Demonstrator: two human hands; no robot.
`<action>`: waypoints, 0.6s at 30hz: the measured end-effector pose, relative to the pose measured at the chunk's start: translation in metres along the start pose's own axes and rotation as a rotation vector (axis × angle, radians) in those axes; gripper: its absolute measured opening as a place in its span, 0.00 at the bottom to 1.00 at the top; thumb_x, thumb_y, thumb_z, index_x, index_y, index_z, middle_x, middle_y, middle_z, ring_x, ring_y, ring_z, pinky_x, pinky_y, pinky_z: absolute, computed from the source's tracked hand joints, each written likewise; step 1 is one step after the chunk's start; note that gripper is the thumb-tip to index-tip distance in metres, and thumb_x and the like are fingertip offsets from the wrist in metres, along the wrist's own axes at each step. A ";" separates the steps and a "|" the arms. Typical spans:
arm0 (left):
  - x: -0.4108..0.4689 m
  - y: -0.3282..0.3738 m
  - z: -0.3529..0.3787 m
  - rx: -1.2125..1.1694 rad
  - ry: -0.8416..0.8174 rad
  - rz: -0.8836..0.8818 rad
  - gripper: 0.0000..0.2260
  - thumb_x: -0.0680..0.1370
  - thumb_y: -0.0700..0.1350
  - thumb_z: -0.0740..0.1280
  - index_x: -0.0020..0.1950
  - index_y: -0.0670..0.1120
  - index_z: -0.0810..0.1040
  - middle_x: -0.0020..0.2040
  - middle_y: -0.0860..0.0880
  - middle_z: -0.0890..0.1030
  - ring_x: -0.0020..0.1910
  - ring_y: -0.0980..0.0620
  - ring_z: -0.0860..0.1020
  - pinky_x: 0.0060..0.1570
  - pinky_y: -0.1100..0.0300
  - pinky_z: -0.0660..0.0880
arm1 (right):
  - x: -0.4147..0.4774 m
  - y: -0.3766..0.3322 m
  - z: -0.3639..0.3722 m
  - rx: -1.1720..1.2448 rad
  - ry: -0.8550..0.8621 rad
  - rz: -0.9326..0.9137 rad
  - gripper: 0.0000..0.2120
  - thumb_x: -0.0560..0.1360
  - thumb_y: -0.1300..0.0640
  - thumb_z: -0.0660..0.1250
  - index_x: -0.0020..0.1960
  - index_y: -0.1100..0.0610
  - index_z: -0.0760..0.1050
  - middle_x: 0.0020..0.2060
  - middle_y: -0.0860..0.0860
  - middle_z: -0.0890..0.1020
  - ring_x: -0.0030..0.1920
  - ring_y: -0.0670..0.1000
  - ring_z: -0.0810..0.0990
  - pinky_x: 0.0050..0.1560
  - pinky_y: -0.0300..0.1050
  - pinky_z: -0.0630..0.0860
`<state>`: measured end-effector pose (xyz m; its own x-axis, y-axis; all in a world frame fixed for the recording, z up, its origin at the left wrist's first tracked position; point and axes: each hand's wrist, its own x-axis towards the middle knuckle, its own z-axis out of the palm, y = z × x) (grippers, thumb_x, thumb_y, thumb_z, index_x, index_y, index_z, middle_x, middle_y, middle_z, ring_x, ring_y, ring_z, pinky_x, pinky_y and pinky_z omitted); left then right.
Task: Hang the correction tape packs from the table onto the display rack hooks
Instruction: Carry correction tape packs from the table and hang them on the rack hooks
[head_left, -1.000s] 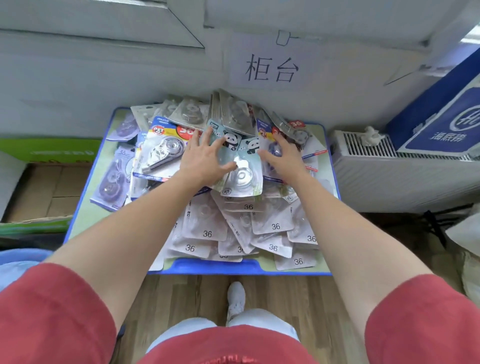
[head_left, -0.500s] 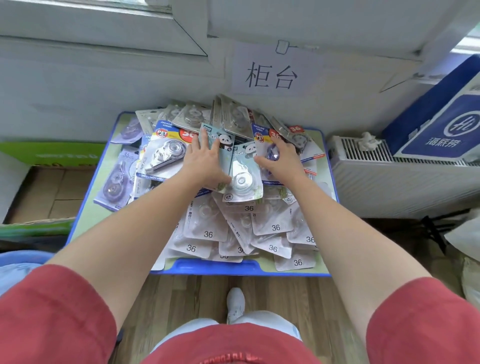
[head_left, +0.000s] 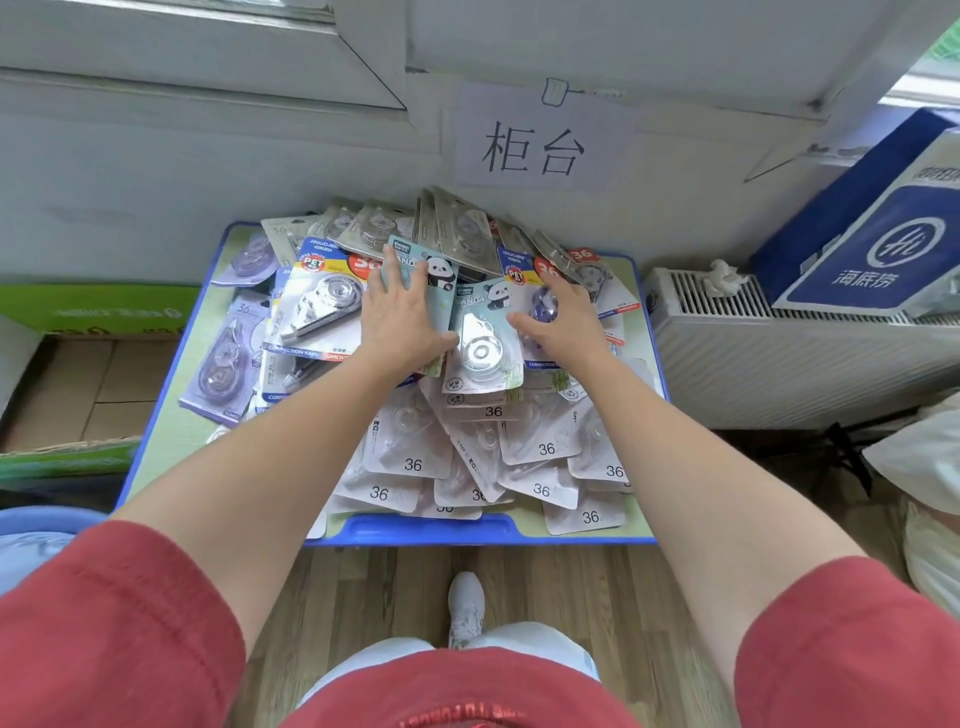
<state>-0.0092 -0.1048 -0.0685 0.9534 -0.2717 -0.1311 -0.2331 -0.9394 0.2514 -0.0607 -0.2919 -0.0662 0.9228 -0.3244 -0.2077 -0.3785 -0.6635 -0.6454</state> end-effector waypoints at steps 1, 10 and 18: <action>-0.001 -0.001 0.000 -0.015 0.006 0.000 0.42 0.73 0.58 0.69 0.79 0.47 0.49 0.78 0.38 0.43 0.76 0.36 0.49 0.74 0.46 0.50 | -0.001 -0.001 0.000 -0.002 0.000 -0.002 0.37 0.73 0.44 0.69 0.76 0.51 0.58 0.72 0.56 0.63 0.70 0.59 0.65 0.69 0.57 0.65; -0.017 0.001 -0.014 -0.130 0.043 0.012 0.40 0.73 0.59 0.67 0.78 0.50 0.51 0.78 0.41 0.43 0.77 0.39 0.44 0.74 0.46 0.45 | -0.018 -0.012 -0.002 -0.013 0.057 -0.012 0.37 0.73 0.44 0.70 0.76 0.51 0.59 0.72 0.56 0.63 0.70 0.60 0.66 0.69 0.56 0.66; -0.057 -0.007 -0.027 -0.116 0.068 0.050 0.39 0.74 0.58 0.67 0.79 0.52 0.51 0.79 0.42 0.43 0.77 0.40 0.44 0.74 0.48 0.45 | -0.066 -0.020 0.005 -0.066 0.172 -0.032 0.36 0.72 0.44 0.70 0.75 0.53 0.61 0.71 0.57 0.64 0.70 0.60 0.65 0.68 0.57 0.65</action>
<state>-0.0572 -0.0772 -0.0372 0.9529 -0.2990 -0.0513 -0.2606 -0.8934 0.3660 -0.1135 -0.2538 -0.0428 0.9108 -0.4093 -0.0548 -0.3579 -0.7161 -0.5992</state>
